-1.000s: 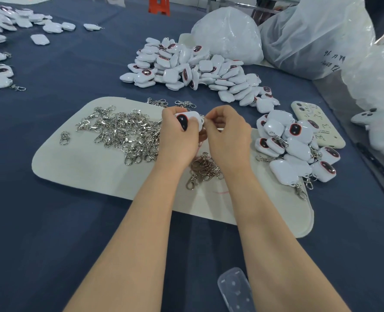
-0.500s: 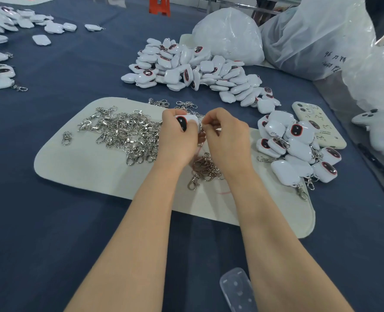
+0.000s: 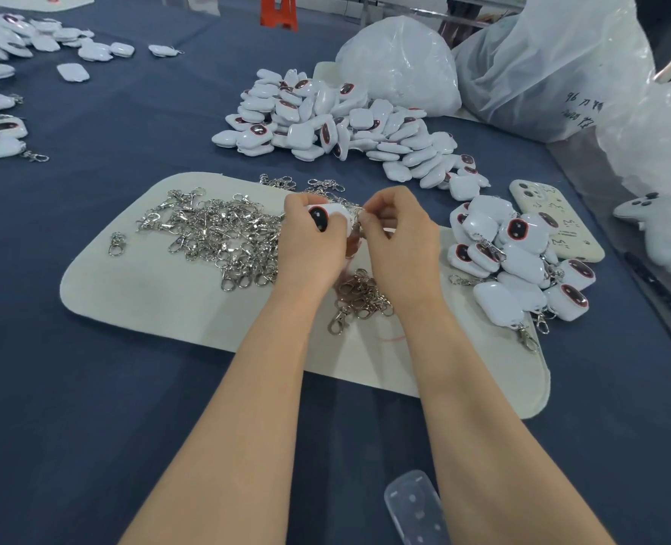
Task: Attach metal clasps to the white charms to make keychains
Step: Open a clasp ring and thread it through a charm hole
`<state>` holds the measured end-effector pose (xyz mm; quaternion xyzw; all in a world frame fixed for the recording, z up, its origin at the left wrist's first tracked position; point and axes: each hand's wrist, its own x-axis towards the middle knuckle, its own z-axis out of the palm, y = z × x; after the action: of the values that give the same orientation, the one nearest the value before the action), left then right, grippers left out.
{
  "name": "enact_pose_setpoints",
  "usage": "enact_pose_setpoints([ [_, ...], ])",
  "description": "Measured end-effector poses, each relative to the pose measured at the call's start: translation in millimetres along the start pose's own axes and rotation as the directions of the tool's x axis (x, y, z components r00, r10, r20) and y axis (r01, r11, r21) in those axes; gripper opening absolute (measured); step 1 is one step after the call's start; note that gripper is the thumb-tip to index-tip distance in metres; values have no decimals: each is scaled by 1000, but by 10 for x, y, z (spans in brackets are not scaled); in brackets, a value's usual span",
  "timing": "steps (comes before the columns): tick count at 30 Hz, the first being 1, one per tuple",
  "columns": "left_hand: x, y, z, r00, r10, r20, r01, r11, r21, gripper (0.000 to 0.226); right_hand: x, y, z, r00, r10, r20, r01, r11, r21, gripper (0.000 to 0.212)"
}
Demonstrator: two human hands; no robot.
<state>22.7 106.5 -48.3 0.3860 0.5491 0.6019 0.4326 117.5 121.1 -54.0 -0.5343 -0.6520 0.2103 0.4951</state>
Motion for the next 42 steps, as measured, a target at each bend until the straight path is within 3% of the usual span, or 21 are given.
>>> enact_pose_setpoints([
  [5, 39, -33, -32, 988, 150, 36, -154, 963, 220, 28, 30, 18, -5, 996, 88, -10, -87, 994, 73, 12],
  [10, 24, -61, -20, 960, 270, 68, -271, 854, 444, 10, 60, 5, -15, 997, 83, 10, -83, 994, 72, 10],
  [22, 29, -87, -17, 936, 352, 30, -315, 793, 522, 8, 52, -29, -21, 997, 36, 61, -40, 997, 61, 12],
  [32, 18, -91, -29, 933, 356, 45, -314, 749, 584, 10, 20, -9, 0, 997, -41, 60, 47, 994, -97, 7],
  [42, 21, -115, -32, 935, 351, 40, -300, 730, 614, 12, 26, 0, 1, 998, -16, 60, 19, 998, -53, 9],
])
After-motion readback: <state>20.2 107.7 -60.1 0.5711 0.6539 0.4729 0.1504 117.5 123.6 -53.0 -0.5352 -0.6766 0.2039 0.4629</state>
